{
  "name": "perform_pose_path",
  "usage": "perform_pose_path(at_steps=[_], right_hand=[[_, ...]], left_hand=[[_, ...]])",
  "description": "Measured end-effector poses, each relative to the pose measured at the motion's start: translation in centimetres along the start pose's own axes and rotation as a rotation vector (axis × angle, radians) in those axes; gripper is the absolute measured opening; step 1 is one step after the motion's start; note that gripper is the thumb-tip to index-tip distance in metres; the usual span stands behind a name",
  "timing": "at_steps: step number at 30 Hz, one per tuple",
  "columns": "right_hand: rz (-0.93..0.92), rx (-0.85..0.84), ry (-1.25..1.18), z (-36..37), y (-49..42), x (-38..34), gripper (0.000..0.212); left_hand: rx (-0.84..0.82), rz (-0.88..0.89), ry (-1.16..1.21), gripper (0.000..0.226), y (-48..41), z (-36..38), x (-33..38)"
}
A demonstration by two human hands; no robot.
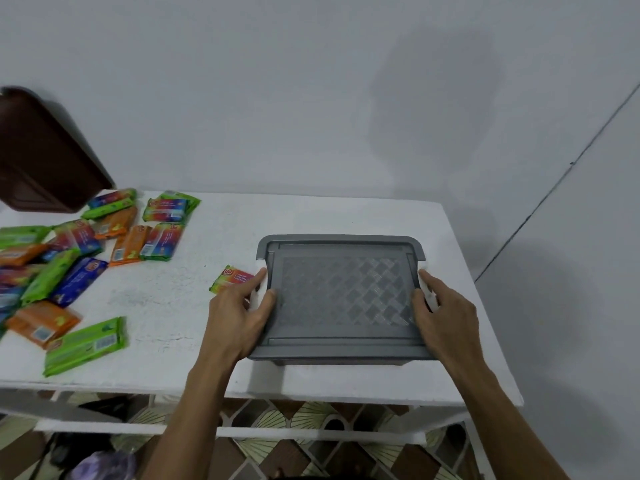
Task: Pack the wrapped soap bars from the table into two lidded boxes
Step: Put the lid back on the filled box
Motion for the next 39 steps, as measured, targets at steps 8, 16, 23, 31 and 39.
perform_pose_path(at_steps=[8, 16, 23, 31, 39], right_hand=[[-0.02, 0.126, 0.023, -2.1, -6.0, 0.4, 0.032], [0.025, 0.141, 0.032, -1.7, -15.8, 1.9, 0.032], [0.034, 0.113, 0.047, -0.1, -24.9, 1.6, 0.035], [0.044, 0.061, 0.116, 1.8, -31.0, 1.3, 0.03], [-0.013, 0.068, 0.295, 2.1, -30.6, 1.1, 0.031]], left_hand=[[-0.027, 0.03, -0.003, 0.051, -5.7, 4.4, 1.9], [-0.077, 0.06, -0.037, 0.049, -15.0, 10.3, 3.6], [-0.11, 0.02, -0.068, 0.047, -23.2, 14.5, 4.0], [-0.152, -0.001, -0.108, 0.047, -28.9, 17.2, 3.3], [-0.187, 0.071, -0.271, 0.048, -28.3, 17.3, 4.0]])
Point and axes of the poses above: each hand's wrist, its own y-axis away from the middle knuckle, its own z-axis out of the palm, x = y × z, the point moved 8 cm from there along -y, towards the middle knuckle, and after that the axes turned 12 degrees about z, right-handed, at the moved point
